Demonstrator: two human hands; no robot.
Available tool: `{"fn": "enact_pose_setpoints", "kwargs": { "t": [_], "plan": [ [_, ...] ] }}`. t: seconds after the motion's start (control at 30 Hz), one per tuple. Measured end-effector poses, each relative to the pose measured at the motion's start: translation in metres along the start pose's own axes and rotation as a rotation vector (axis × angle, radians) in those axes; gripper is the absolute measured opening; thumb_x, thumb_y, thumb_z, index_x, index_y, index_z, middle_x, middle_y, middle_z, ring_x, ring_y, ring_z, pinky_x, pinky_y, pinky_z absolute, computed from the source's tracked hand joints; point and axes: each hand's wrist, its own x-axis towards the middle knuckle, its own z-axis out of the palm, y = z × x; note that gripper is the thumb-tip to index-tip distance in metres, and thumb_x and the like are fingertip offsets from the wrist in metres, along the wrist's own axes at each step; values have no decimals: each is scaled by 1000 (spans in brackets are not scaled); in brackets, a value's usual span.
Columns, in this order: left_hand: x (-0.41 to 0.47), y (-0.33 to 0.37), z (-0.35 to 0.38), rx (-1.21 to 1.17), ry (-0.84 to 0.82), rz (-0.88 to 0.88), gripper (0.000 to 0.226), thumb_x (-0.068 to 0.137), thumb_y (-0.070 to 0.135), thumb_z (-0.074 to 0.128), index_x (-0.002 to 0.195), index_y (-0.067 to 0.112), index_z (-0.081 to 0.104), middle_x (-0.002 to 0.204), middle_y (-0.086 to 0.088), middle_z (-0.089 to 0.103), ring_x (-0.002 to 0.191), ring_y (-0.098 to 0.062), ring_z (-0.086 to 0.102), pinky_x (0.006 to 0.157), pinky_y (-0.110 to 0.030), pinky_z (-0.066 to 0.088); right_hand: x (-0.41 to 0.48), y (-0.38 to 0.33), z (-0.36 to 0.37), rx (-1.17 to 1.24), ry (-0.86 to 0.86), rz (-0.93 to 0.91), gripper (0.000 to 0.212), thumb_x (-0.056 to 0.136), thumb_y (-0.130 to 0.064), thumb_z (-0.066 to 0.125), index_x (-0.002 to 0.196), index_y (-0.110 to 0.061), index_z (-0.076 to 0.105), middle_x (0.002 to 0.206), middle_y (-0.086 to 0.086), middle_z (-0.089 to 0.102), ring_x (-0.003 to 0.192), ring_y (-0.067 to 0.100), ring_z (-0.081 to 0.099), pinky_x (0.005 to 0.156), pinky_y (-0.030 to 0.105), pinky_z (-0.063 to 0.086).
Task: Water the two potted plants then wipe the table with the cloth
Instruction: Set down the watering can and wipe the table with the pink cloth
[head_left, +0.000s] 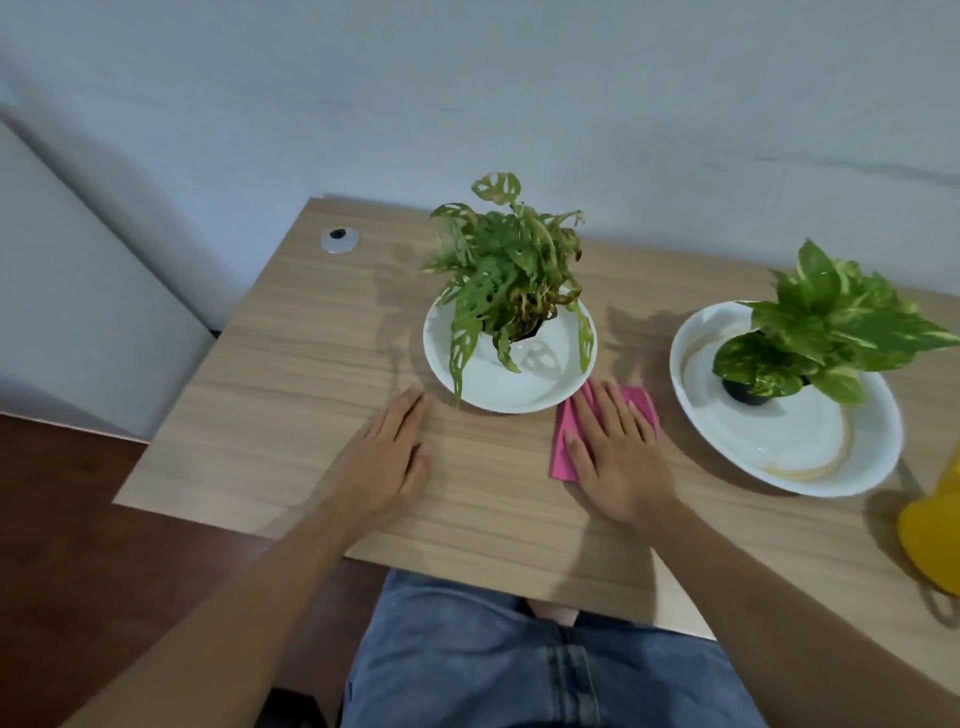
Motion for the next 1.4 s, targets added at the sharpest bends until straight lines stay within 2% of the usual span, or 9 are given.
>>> {"fn": "enact_pose_setpoints", "kwargs": {
  "t": [0.17,0.3,0.43,0.53,0.7,0.93,1.07,1.23,1.4],
  "plan": [
    [-3,-64,-32,33,16,-92,74,112,46,39,174,6,28,178,-16,34,164,-34,36,133,-53,32,-25,-32,15,-46,-15,-96,68,118,-57,13,179,-30,2,186,-4,-7,172,17,-10,138,44,3],
    [-14,-115,-56,70,12,-159,76,113,53,32,175,8,27,181,-12,31,166,-33,32,134,-54,29,-33,-71,25,-46,-30,-157,69,118,-56,16,180,-29,1,187,-2,-4,173,21,-6,138,46,3],
    [-30,-141,-63,107,-9,-151,77,114,60,26,178,16,20,186,-3,19,172,-25,20,137,-57,20,-24,-113,36,-42,-22,-211,70,118,-55,19,180,-27,4,188,1,0,173,22,-1,138,49,10],
    [-33,-141,-58,65,17,-194,73,115,57,27,178,21,19,187,5,15,173,-17,13,139,-56,13,-8,-153,43,-17,-15,-217,71,117,-54,20,180,-26,5,188,2,-1,173,23,-1,138,49,9],
    [-34,-145,-58,-14,59,-226,63,117,42,24,177,26,24,186,13,16,171,-5,9,139,-53,16,23,-230,54,43,5,-164,72,115,-50,20,180,-23,4,187,5,-5,173,26,-8,137,50,3],
    [-31,-151,-55,5,59,-208,63,117,38,21,177,21,26,186,7,19,172,-8,10,139,-49,17,74,-319,64,164,14,-123,74,112,-47,19,180,-17,11,187,11,-4,173,29,-8,137,50,-3],
    [-32,-153,-53,22,56,-199,62,118,38,19,177,21,26,186,6,19,172,-8,11,140,-46,15,79,-328,72,166,59,-104,74,111,-46,26,179,-17,20,187,13,7,173,29,2,137,52,4],
    [-32,-152,-56,12,44,-210,62,118,39,19,177,22,24,186,6,19,172,-5,8,140,-42,12,84,-320,69,178,-10,-157,76,113,-50,25,180,-17,10,187,13,-4,173,31,-7,137,50,-3],
    [-27,-147,-66,-7,-35,-255,70,116,54,13,178,22,18,186,1,19,172,-12,14,139,-48,20,69,-297,49,179,-18,-250,81,114,-55,22,179,-10,10,187,12,-3,173,26,-10,136,46,-10]
  ]
}}
